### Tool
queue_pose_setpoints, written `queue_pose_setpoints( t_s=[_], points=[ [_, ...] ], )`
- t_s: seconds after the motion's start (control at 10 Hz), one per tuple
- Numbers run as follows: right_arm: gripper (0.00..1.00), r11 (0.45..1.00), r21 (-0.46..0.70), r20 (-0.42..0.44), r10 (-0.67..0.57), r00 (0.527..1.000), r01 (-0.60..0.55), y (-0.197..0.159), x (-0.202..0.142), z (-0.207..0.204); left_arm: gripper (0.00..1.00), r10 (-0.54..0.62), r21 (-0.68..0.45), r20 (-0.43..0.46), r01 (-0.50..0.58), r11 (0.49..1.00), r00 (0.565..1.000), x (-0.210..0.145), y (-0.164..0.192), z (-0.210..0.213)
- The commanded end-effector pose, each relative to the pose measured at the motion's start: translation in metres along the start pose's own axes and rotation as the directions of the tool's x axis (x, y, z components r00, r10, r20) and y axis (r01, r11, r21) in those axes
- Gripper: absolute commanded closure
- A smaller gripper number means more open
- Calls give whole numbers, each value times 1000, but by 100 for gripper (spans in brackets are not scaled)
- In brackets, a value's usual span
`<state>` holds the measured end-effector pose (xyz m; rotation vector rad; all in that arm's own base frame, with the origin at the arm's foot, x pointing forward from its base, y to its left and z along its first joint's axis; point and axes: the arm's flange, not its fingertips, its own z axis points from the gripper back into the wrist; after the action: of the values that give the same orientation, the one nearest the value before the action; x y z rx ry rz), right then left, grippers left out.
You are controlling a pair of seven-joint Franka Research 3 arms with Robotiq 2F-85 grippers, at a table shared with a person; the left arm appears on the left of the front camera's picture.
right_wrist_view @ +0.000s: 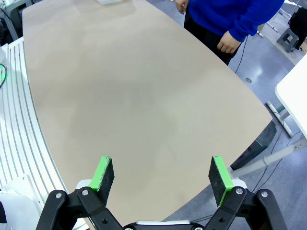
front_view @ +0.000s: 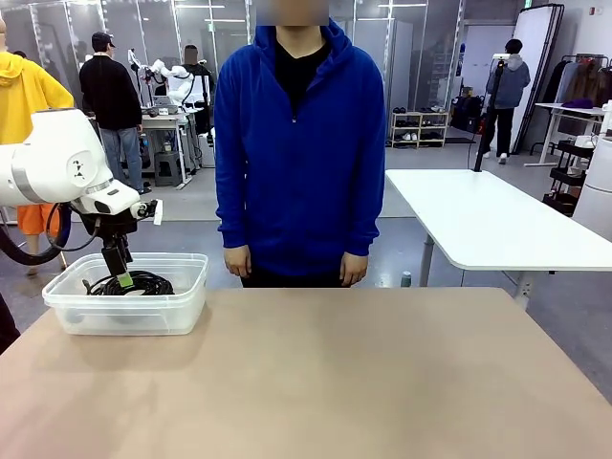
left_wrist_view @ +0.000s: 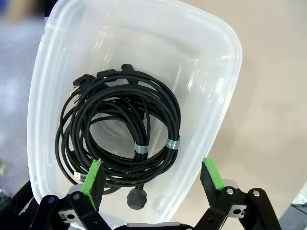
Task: Organize and store the cables.
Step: Place the USB Extension Cable into the Organizing box.
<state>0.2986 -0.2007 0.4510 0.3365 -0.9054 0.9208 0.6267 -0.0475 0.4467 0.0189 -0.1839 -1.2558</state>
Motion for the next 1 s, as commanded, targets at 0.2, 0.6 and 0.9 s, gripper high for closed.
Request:
queue_pose_setpoints(
  t_s=[0.2, 0.6, 0.9],
  points=[
    [0, 1000, -2, 12, 16, 1000, -16, -2, -1, 0, 0, -5, 0, -2, 5, 1000, 1000, -1, 0, 0],
    [0, 1000, -2, 12, 16, 1000, -16, -2, -1, 0, 0, -5, 0, -2, 5, 1000, 1000, -1, 0, 0],
    [0, 1000, -2, 12, 16, 1000, -16, -2, -1, 0, 0, -5, 0, -2, 5, 1000, 1000, -1, 0, 0]
  ],
)
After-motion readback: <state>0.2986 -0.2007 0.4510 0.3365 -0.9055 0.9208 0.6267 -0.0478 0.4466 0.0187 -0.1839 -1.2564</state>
